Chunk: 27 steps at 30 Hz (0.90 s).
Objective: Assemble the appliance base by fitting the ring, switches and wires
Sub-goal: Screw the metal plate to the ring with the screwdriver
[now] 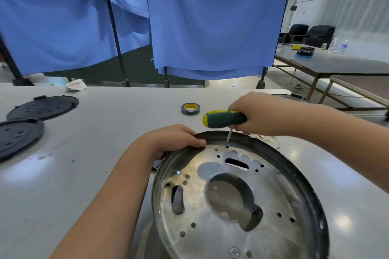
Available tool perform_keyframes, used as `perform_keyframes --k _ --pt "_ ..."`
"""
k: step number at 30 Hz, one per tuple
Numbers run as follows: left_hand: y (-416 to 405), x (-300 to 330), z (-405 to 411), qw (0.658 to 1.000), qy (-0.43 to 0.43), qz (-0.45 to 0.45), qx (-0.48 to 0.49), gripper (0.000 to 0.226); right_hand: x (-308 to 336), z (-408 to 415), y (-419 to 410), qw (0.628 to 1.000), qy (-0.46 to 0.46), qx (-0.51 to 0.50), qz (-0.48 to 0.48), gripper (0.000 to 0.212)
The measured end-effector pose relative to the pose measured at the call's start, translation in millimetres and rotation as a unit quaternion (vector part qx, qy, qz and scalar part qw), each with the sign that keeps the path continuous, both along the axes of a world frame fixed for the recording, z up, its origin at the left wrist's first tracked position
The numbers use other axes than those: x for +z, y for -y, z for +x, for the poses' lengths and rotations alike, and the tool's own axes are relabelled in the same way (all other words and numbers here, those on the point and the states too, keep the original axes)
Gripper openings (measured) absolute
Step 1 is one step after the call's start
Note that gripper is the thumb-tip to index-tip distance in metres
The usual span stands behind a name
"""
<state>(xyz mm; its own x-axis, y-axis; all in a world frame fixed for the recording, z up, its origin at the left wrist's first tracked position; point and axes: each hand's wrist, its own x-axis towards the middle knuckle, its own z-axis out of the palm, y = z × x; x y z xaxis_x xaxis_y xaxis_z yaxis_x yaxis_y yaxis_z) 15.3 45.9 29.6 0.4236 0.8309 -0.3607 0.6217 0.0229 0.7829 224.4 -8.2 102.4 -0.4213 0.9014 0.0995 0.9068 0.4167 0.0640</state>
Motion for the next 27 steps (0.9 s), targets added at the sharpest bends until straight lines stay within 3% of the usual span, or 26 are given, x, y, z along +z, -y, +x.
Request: perform_keyframes --k 5,12,15,19,27 --pt "0 6 -9 0.999 0.041 0.000 0.006 0.022 10 31 17 0.964 -0.259 -0.058 -0.007 0.008" --pt "-4 14 -34 0.992 0.100 -0.003 0.074 0.023 -22 98 44 0.861 -0.465 -0.194 0.059 0.005" --pt "-6 17 -44 0.986 0.120 -0.002 0.116 0.029 -50 109 49 0.847 -0.472 -0.244 0.027 0.006" --pt "-6 19 -56 0.977 0.135 -0.011 0.165 0.034 -87 102 52 0.867 -0.418 -0.267 -0.040 0.011" --pt "-13 12 -60 0.951 0.169 -0.050 0.254 0.033 -117 96 52 0.902 -0.326 -0.271 -0.075 0.012"
